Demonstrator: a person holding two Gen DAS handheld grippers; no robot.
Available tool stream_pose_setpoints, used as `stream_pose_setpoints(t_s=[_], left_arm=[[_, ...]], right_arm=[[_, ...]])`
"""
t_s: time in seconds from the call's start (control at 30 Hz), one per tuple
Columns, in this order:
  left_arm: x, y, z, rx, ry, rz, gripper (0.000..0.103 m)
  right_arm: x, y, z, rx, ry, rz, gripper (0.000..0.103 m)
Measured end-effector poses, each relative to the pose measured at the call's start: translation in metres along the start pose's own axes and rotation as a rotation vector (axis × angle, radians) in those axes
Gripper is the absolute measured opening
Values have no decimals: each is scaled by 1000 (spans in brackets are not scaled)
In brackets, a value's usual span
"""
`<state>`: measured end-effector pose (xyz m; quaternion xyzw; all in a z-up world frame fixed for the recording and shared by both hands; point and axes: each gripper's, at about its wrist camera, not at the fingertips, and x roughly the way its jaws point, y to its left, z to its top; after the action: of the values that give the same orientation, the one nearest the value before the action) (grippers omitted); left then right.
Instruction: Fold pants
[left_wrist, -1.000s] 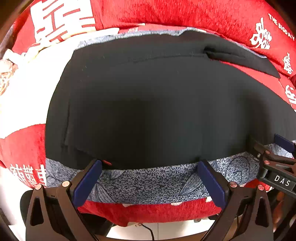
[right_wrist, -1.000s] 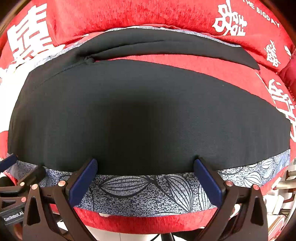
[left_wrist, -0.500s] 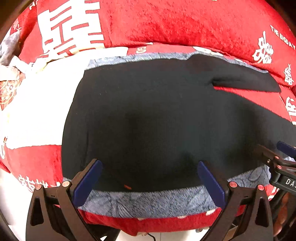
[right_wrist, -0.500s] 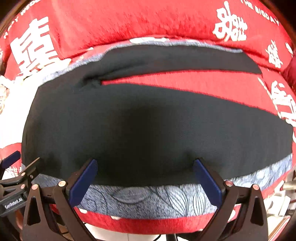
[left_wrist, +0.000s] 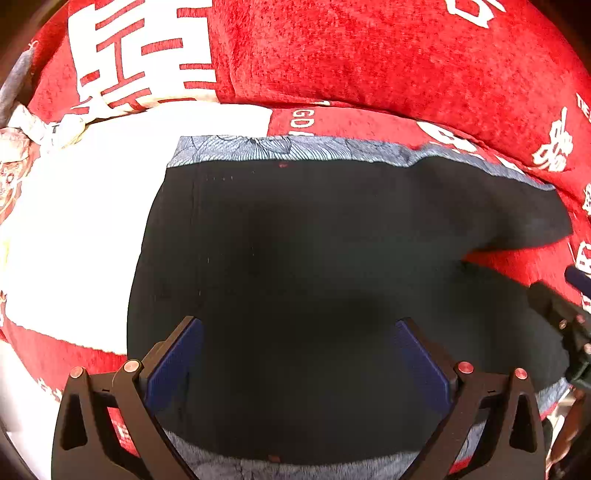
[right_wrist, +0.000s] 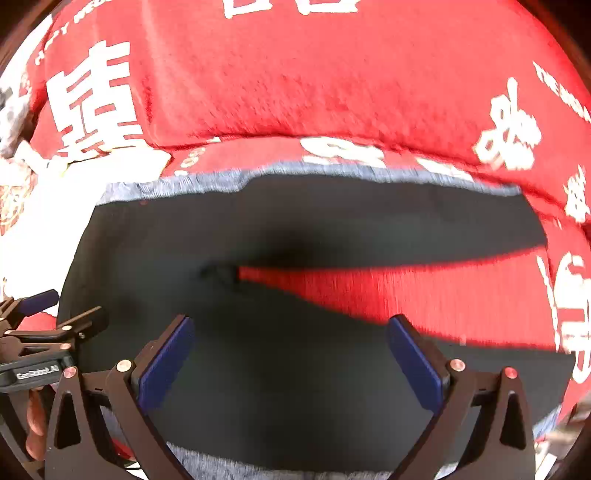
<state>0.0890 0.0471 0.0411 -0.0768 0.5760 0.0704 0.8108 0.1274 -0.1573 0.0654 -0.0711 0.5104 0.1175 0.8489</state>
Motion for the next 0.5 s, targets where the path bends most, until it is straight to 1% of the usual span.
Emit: stream_pose_setpoints(t_s=[0.27,0.4,0.5], left_arm=[[22,7,21,-1,23,1,103],[35,20,28,-33,48,1,103],[42,25,33,-36,57,7,103]], right_arm=[[30,14,53,-142,8,63,103],[57,19,74,-198,37,90,103],[77,22,88,-232,58,108,103]])
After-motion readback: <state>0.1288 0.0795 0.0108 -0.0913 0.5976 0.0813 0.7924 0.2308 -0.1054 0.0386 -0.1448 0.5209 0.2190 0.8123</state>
